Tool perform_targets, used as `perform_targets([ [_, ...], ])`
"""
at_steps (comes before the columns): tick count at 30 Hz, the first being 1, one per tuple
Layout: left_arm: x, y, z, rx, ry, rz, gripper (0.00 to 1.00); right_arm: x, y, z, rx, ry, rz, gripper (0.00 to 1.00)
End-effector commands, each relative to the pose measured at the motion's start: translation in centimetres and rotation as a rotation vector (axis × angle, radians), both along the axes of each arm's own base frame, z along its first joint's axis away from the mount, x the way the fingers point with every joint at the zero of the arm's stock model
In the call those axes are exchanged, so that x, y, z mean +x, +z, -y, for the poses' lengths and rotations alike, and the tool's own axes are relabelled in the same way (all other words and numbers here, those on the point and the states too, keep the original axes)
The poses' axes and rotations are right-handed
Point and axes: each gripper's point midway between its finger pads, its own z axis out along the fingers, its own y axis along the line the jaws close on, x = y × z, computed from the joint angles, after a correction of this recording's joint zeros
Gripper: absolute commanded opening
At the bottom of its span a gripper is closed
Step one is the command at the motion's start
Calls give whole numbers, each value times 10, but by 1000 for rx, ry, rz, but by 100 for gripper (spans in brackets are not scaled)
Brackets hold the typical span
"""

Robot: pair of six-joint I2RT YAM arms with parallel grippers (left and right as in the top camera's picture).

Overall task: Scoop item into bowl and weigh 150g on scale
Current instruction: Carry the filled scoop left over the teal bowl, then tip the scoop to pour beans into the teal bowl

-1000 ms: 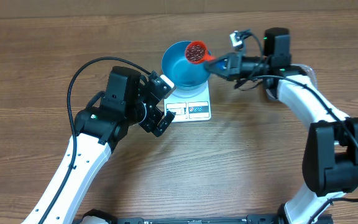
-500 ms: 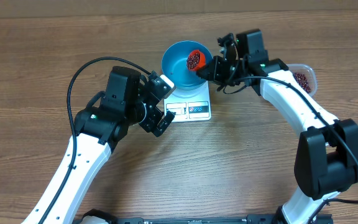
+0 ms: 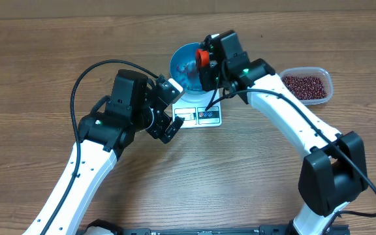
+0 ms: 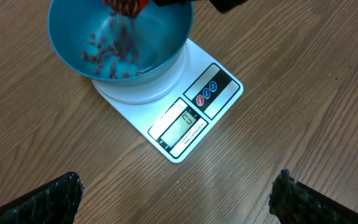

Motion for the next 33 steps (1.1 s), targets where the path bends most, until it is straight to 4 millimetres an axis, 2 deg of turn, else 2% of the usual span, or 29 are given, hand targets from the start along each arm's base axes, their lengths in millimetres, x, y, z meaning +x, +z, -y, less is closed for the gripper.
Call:
perform_targets([
  [1,-1,-2,3,-7,-2,-8,100,14,14,12,-150,-13,115,4],
  [5,-1,-2,3,-7,-3,-8,100,15,17,14,-241,3,160,4],
  [10,-1,-2,3,-7,-3,-8,100,12,17,10,-316,102,189,4],
  [25,-1,-2,3,-7,-3,-8,99,10,20,4,-265,101,182,4],
  [33,-1,-2,3,-7,-3,-8,100,8,45,3,-226,97,230,4],
])
